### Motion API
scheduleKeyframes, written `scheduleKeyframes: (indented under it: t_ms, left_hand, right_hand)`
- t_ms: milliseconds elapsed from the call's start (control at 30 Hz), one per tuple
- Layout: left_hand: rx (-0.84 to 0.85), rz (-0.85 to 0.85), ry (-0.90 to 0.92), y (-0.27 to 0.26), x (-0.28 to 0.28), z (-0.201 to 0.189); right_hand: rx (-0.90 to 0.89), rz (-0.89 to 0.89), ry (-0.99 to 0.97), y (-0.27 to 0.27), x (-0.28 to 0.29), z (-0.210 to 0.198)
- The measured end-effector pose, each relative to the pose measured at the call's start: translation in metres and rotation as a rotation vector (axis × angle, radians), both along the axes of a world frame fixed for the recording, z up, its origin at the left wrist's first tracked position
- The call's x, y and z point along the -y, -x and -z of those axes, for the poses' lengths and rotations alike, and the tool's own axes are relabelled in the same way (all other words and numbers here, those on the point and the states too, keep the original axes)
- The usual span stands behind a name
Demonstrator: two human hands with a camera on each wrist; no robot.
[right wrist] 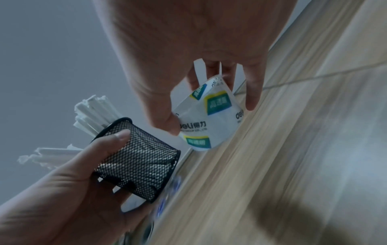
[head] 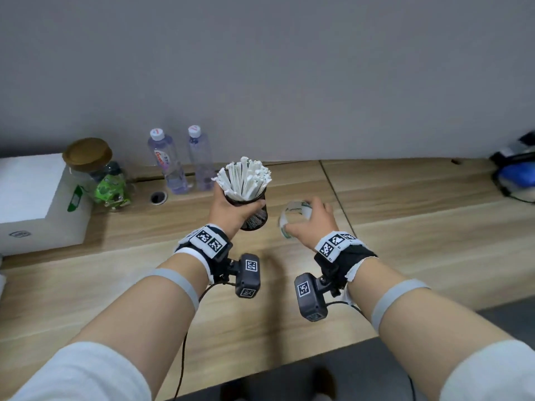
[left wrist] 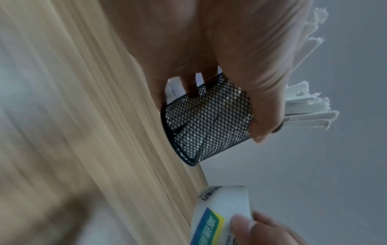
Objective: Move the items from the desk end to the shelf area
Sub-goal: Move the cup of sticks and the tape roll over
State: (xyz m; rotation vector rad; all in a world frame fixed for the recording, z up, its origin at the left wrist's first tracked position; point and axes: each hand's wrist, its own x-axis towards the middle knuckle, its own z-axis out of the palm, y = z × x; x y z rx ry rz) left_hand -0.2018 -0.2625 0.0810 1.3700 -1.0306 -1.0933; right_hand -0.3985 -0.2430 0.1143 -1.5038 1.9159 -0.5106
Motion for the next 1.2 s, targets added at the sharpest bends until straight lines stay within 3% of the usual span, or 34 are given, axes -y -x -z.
scheduleKeyframes:
  t_ms: [200, 500, 633, 933, 1200]
  left_hand:
    - [0.012, 0.234, 0.08, 0.169, 0.019, -0.041]
    - [-0.014, 0.515, 0.156, 0.514, 0.014, -0.065]
    - [-0.055, 0.622, 0.163, 0.637, 0.003, -0.071]
    - [-0.042, 0.673, 0.119, 0.803, 0.042, -0.041]
    - [-0.046, 0.579, -0.005, 0.939, 0.145, 0.022]
  right_hand:
    - [0.036, 0.169, 0.095, 0.156, -0.015, -0.032]
    - [-0.002, 0.44, 0.149, 0.469, -0.069, -0.059]
    - [-0.074, 0.547, 0.113, 0.585, -0.093, -0.067]
    - [-0.084, 0.565, 0.048, 0.747, -0.083, -0.042]
    - [-0.18, 0.521, -0.102, 0.887, 0.012, -0.006]
